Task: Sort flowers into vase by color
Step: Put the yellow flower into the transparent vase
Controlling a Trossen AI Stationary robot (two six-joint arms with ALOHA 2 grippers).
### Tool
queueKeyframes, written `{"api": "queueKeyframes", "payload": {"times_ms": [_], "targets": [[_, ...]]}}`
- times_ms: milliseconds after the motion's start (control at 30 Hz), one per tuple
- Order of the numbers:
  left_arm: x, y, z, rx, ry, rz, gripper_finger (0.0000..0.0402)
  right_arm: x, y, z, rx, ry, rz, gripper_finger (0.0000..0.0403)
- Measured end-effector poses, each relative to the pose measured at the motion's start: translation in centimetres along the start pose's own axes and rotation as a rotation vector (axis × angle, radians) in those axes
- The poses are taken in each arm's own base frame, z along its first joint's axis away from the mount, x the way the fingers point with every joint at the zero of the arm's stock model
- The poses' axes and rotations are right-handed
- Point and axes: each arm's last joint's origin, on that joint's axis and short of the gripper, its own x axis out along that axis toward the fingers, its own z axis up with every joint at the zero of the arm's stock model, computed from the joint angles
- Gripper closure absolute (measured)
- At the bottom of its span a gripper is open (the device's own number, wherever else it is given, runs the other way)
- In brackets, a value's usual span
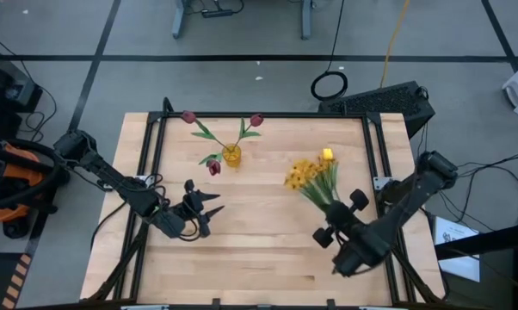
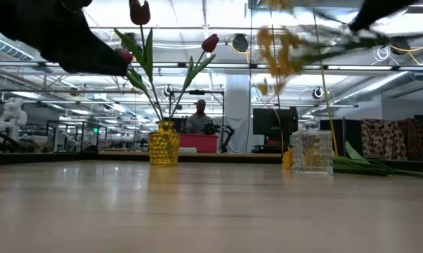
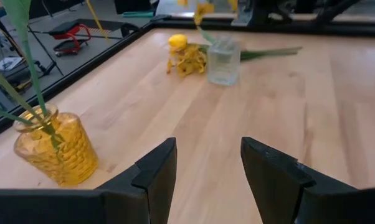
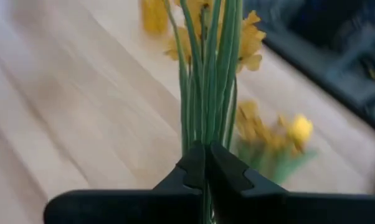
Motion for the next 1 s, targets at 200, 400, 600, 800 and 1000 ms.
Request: {"api": "queueKeyframes", "payload": {"times_ms": [200,400,600,800,1000], "targets": [[0.0,-0.5,0.9,-0.02,-0.052,-0.063,0.0215,-2.0,1.4,0.2,-0.033,-0.228,0.131,0.0402],[0.1,-1.5,1.7,-0.031,-0.111,-0.209,0.0215,-2.6,3.2,0.9,-0.042,-0.36,0.2,0.0403],[0.6,-2.8,2.9,-0.031,-0.264,-0.341,0.0215,-2.9,5.1,2.4,-0.122,-0.447,0.226,0.0403],[1.5,-3.4,4.5,-0.09,-0.363,-0.441,0.0215,-2.9,5.8,3.4,-0.165,-0.481,0.228,0.0403],[3.2,-4.8,5.3,-0.081,-0.358,-0.466,0.0215,-2.2,6.3,2.9,-0.125,-0.495,0.241,0.0402]]}}
